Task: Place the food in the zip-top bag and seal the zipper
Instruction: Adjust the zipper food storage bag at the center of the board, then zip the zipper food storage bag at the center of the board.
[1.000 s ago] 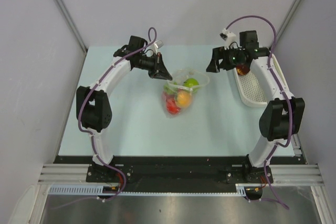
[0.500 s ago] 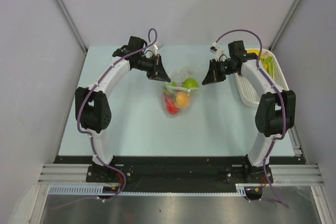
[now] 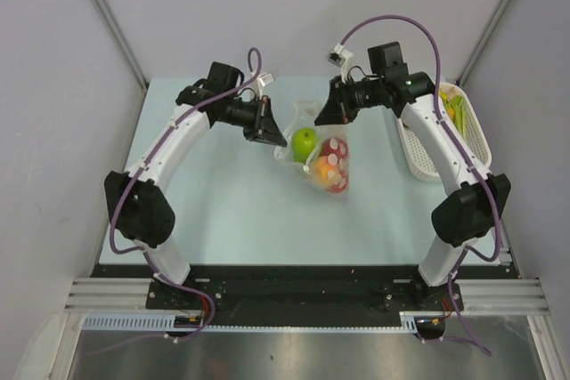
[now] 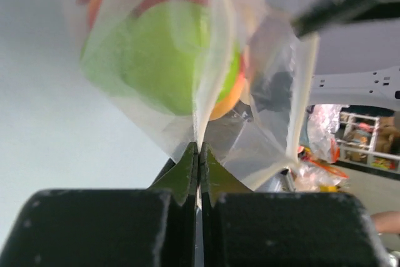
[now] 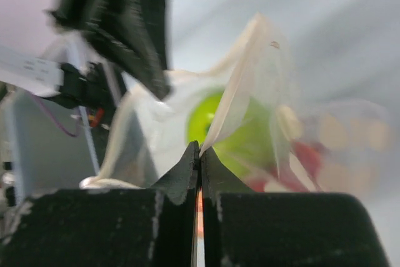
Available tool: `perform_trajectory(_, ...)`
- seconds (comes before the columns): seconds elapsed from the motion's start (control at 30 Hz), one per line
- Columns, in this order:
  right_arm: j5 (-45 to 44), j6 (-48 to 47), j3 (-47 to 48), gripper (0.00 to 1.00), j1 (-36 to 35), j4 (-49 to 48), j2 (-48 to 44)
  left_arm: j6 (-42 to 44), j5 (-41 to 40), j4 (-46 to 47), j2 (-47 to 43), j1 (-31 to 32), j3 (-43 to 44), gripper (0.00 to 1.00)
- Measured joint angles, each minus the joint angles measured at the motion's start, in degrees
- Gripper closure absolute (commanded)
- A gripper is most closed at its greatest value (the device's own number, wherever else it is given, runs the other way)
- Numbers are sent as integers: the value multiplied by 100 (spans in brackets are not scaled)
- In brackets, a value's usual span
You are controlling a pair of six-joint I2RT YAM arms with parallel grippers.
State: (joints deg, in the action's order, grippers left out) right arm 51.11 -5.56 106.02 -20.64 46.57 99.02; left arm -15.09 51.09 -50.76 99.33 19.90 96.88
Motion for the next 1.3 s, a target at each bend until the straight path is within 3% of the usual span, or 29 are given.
perform_trajectory(0.27,-916,-1362,44,100,210,804,979,-435,-151,118,-87,107,-1029,95)
perform_trajectory(0.37,-844,-1679,125,100,280,994,1150,-254,-225,151,-87,151,-1025,67)
perform_trajectory(0.4,-793,-1768,168,100,293,1032,1180,-116,-302,146,-87,164,-1021,49)
perform_trajectory(0.5,-634,-1976,299,100,256,1082,1204,374,-603,0,-87,179,-861,17)
perform_trajectory(0.57,-531,-2033,363,100,221,1108,1204,754,-754,59,-136,144,-693,8)
perform_trajectory(0.67,-363,-2096,463,100,186,1147,1207,1709,-804,166,-501,42,-632,5)
perform_trajectory(0.8,-214,-2116,560,100,168,1180,1217,3600,-590,74,-1202,52,-629,6)
perform_trajectory(0.9,-166,-2129,728,100,164,1207,1318,5427,-728,-282,-1681,634,-748,9)
perform_trajectory(1.03,-109,-2155,975,100,138,1263,1530,7206,-966,-195,-2282,1471,-1926,11)
perform_trajectory(1.13,-68,-2175,1003,100,118,1290,1567,7783,-1266,101,-2380,1558,-2653,23)
perform_trajectory(1.17,-50,-2184,1005,100,101,1296,1567,7910,-1386,216,-2345,1585,-2789,33)
perform_trajectory(1.3,74,-2253,1005,100,-33,1296,1582,8118,-1652,588,-2044,1770,-2846,53)
